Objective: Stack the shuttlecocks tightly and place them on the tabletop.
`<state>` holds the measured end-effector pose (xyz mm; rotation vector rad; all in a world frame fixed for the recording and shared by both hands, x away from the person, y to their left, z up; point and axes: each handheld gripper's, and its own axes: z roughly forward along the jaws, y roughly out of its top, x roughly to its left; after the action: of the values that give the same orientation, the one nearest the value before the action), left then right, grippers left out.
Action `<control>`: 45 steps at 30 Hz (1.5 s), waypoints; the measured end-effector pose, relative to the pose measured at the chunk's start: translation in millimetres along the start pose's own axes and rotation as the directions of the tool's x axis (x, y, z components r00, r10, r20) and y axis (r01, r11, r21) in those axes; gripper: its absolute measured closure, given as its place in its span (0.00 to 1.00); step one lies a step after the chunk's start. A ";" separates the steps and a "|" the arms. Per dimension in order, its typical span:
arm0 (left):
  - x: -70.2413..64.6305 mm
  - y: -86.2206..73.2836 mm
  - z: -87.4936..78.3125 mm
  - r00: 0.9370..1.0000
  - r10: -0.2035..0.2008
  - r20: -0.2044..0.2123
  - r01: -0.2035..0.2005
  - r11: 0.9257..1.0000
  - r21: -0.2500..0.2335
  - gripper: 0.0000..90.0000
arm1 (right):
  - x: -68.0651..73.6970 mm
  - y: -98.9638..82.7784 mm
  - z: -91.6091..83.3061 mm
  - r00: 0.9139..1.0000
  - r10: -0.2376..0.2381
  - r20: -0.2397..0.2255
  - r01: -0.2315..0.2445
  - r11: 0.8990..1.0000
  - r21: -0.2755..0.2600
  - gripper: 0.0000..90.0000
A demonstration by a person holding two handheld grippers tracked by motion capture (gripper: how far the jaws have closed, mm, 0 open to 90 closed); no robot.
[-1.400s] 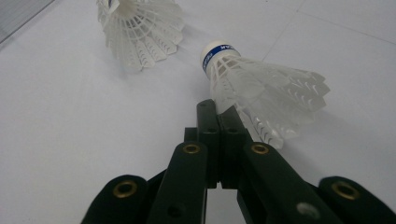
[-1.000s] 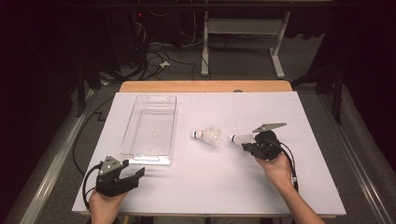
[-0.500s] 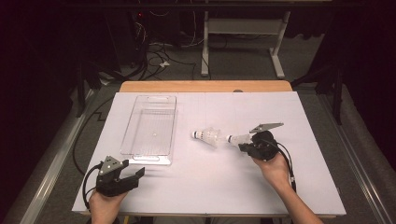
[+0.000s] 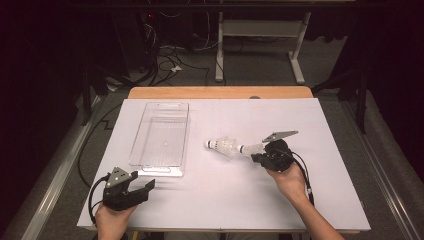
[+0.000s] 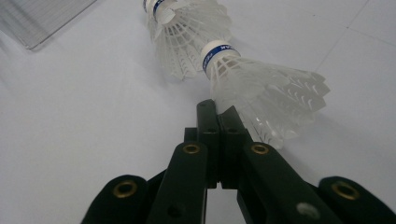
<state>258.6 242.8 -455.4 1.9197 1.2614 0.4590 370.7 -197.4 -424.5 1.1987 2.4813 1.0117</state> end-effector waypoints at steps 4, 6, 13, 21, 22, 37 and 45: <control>0.0 0.0 0.0 1.000 0.000 0.000 0.000 1.000 -0.001 0.35 | 2.2 2.5 1.1 1.000 -0.013 -0.004 0.013 1.000 0.002 1.00; 0.1 0.0 0.0 1.000 0.000 0.000 0.000 1.000 -0.002 0.35 | 3.7 3.5 1.6 1.000 -0.014 -0.004 0.014 1.000 0.003 1.00; 0.1 0.0 0.1 1.000 0.000 0.000 0.000 1.000 -0.001 0.35 | 7.1 6.8 4.5 1.000 -0.026 -0.012 0.026 1.000 0.008 1.00; 0.0 0.0 0.1 1.000 0.001 0.001 -0.001 1.000 0.000 0.35 | 11.9 11.2 8.0 0.999 -0.034 -0.020 0.034 0.999 0.011 1.00; 0.0 0.0 0.1 1.000 0.001 0.000 -0.001 1.000 0.000 0.35 | 12.2 11.8 8.6 0.999 -0.038 -0.021 0.039 0.999 0.012 1.00; 0.0 0.1 0.4 1.000 0.001 0.001 -0.001 1.000 0.000 0.35 | 17.6 20.1 17.6 0.998 -0.047 -0.030 0.048 0.999 0.025 1.00; 0.2 0.0 0.5 1.000 0.001 0.003 -0.001 1.000 0.000 0.35 | 18.3 24.6 21.9 0.998 -0.051 -0.033 0.052 0.998 0.035 1.00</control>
<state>259.1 242.8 -455.7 1.9198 1.2589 0.4568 383.7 -162.0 -422.6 1.1308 2.5513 0.9842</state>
